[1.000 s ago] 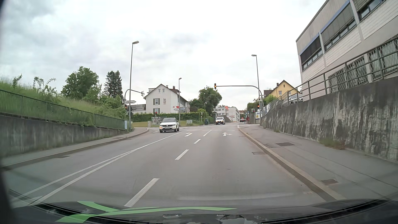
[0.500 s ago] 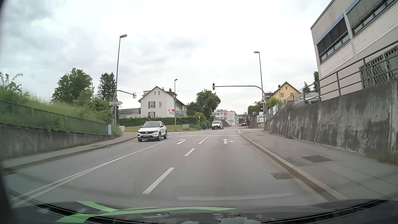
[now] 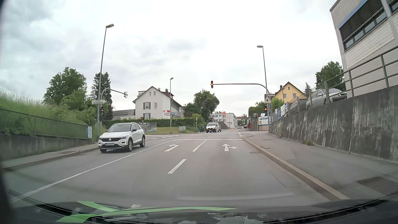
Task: Follow the waypoints while adhering to traffic rules and regulations
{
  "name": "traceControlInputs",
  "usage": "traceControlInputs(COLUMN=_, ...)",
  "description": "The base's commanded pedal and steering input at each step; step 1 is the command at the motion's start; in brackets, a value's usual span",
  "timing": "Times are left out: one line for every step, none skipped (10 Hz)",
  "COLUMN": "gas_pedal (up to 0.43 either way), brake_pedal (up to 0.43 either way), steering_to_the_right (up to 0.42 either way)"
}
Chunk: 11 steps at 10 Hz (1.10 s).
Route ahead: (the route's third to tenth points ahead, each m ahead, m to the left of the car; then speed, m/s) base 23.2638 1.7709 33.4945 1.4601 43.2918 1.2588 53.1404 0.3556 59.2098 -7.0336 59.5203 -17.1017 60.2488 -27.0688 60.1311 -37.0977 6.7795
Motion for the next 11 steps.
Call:
traceControlInputs(gas_pedal=0.0, brake_pedal=0.049, steering_to_the_right=0.007)
traceControlInputs(gas_pedal=0.0, brake_pedal=0.055, steering_to_the_right=0.007)
traceControlInputs(gas_pedal=0.0, brake_pedal=0.055, steering_to_the_right=0.007)
traceControlInputs(gas_pedal=0.0, brake_pedal=0.043, steering_to_the_right=0.007)
traceControlInputs(gas_pedal=0.0, brake_pedal=0.037, steering_to_the_right=0.007)
traceControlInputs(gas_pedal=0.0, brake_pedal=0.043, steering_to_the_right=0.007)
traceControlInputs(gas_pedal=0.0, brake_pedal=0.049, steering_to_the_right=0.007)
traceControlInputs(gas_pedal=0.0, brake_pedal=0.055, steering_to_the_right=0.007)
traceControlInputs(gas_pedal=0.0, brake_pedal=0.055, steering_to_the_right=0.007)
traceControlInputs(gas_pedal=0.0, brake_pedal=0.067, steering_to_the_right=0.007)
traceControlInputs(gas_pedal=0.0, brake_pedal=0.079, steering_to_the_right=0.007)
